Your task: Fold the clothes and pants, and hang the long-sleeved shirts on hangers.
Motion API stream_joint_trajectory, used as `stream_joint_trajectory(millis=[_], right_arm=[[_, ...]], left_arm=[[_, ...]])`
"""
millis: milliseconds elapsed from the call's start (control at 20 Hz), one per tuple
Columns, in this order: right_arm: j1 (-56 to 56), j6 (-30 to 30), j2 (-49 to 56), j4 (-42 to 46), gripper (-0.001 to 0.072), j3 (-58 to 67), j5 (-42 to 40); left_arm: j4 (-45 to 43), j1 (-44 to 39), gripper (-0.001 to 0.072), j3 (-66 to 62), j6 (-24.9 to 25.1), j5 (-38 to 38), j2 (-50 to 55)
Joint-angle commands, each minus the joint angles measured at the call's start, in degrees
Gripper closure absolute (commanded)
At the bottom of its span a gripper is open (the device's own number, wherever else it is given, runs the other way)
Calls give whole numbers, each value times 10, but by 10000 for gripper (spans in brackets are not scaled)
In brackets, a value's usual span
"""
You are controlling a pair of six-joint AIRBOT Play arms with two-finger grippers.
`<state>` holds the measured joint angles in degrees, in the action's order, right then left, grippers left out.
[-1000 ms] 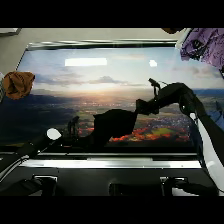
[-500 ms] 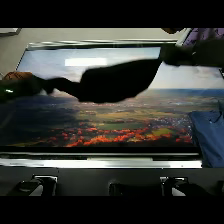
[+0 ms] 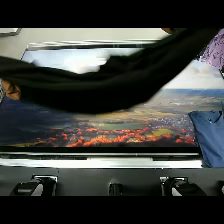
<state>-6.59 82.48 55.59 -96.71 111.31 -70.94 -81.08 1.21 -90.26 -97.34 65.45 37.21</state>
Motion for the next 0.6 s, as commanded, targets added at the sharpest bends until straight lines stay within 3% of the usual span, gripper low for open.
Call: stream_joint_trajectory(millis=[0, 250, 550], right_arm=[[0, -34, -8, 9, 686, 3, -7], [0, -49, 98, -37, 686, 3, 0], [0, -58, 362, -43, 685, 3, 75]], left_arm=[[-30, 2, 692, -7, -24, 21, 2], [-21, -12, 692, -7, -21, 21, 124], [-23, -20, 692, -7, -35, -36, 400]])
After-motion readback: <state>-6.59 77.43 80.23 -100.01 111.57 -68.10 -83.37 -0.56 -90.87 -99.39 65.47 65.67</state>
